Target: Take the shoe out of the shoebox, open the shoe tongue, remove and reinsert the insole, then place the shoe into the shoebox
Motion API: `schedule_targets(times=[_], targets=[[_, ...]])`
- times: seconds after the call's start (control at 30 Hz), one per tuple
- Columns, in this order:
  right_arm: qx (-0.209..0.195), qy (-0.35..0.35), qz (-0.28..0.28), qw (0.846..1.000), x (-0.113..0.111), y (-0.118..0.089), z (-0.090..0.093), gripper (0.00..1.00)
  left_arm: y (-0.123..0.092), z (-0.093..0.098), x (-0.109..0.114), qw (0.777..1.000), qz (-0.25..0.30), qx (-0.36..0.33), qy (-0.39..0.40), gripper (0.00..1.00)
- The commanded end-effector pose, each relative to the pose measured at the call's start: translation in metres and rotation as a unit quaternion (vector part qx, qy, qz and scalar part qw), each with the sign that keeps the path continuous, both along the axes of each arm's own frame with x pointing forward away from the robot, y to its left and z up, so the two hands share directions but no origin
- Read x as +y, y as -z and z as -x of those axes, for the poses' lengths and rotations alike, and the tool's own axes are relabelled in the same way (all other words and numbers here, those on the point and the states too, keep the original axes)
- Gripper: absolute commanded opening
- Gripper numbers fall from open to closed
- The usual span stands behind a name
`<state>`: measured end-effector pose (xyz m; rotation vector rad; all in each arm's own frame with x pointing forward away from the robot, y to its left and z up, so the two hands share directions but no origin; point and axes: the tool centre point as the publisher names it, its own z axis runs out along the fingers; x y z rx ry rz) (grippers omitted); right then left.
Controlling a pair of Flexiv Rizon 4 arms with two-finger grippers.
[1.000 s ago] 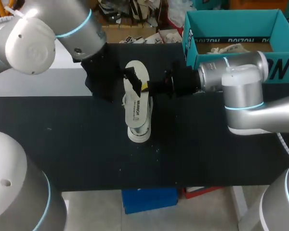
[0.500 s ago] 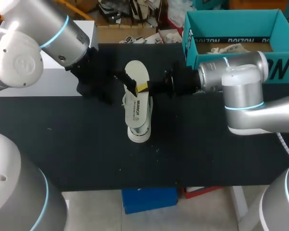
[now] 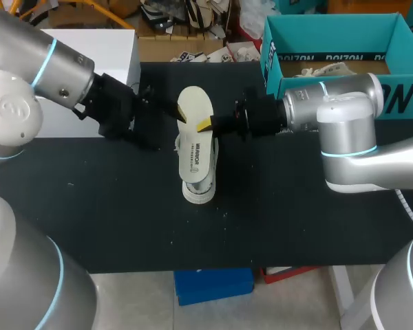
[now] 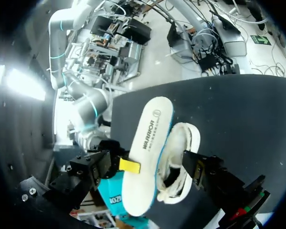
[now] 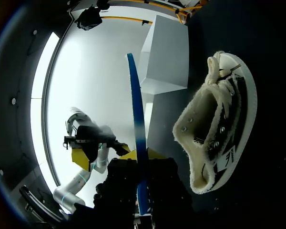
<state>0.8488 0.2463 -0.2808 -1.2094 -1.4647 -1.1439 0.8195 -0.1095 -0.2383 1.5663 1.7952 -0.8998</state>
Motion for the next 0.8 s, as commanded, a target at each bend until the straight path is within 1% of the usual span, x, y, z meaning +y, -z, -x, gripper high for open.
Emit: schedule_targets(times=[0.03,0.4,0.43,0.5,0.57,0.63,0.8], targets=[[0.0,0.002,0.0,1.0,0.001,0.0,0.001,0.0,0.007,0.002,0.004,0.997,0.076,0.015,-0.022,1.0],[0.0,0.002,0.0,1.0,0.001,0.0,0.001,0.0,0.007,0.002,0.004,0.997,0.076,0.015,-0.022,1.0],[0.0,0.002,0.0,1.0,0.001,0.0,0.001,0.0,0.01,0.001,0.004,0.995,0.098,0.008,-0.027,1.0],[0.0,0.002,0.0,1.0,0.001,0.0,0.001,0.0,0.019,-0.002,0.006,0.992,0.121,-0.022,-0.026,1.0],[0.0,0.002,0.0,1.0,0.001,0.0,0.001,0.0,0.028,-0.006,0.009,0.986,0.161,-0.032,-0.028,1.0],[0.0,0.002,0.0,1.0,0.001,0.0,0.001,0.0,0.034,-0.012,0.013,0.98,0.191,-0.047,-0.034,1.0],[0.0,0.002,0.0,1.0,0.001,0.0,0.001,0.0,0.038,-0.028,0.023,0.961,0.267,-0.052,-0.059,1.0]])
